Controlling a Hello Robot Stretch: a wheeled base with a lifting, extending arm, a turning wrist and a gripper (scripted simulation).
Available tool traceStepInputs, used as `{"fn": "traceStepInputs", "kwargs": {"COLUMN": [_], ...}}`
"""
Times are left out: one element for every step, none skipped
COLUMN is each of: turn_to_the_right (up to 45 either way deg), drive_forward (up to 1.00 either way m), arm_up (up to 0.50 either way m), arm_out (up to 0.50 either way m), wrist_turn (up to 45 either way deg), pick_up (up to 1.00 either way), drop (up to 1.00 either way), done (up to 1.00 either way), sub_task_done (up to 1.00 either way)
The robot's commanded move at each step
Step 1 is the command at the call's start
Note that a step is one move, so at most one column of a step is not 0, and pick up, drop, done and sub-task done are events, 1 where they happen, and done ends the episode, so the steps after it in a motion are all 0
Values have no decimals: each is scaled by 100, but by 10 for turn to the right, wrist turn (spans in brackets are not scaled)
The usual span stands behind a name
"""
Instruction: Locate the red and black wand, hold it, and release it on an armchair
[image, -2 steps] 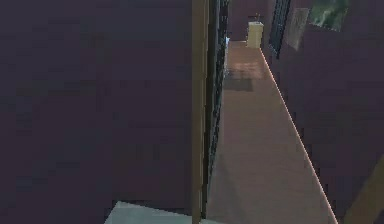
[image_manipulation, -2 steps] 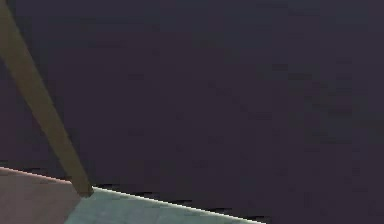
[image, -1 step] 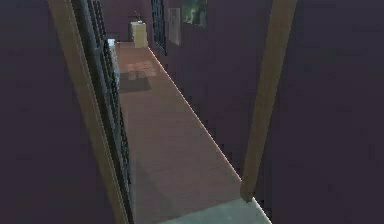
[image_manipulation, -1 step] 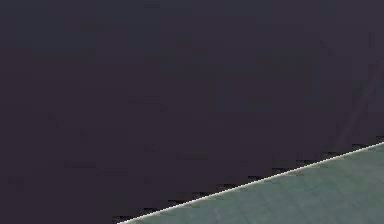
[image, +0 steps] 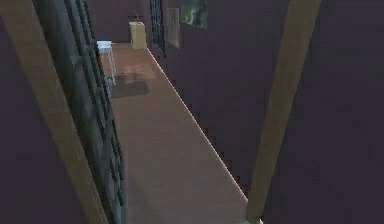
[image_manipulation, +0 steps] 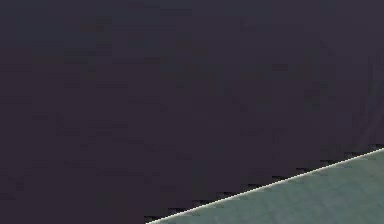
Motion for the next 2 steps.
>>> {"fn": "traceStepInputs", "kwargs": {"turn_to_the_right": [150,0], "drive_forward": [0,50], "arm_up": [0,0], "arm_out": [0,0], "wrist_turn": [0,0], "pick_up": [0,0], "drop": [0,0], "done": [0,0], "sub_task_done": [0,0]}}
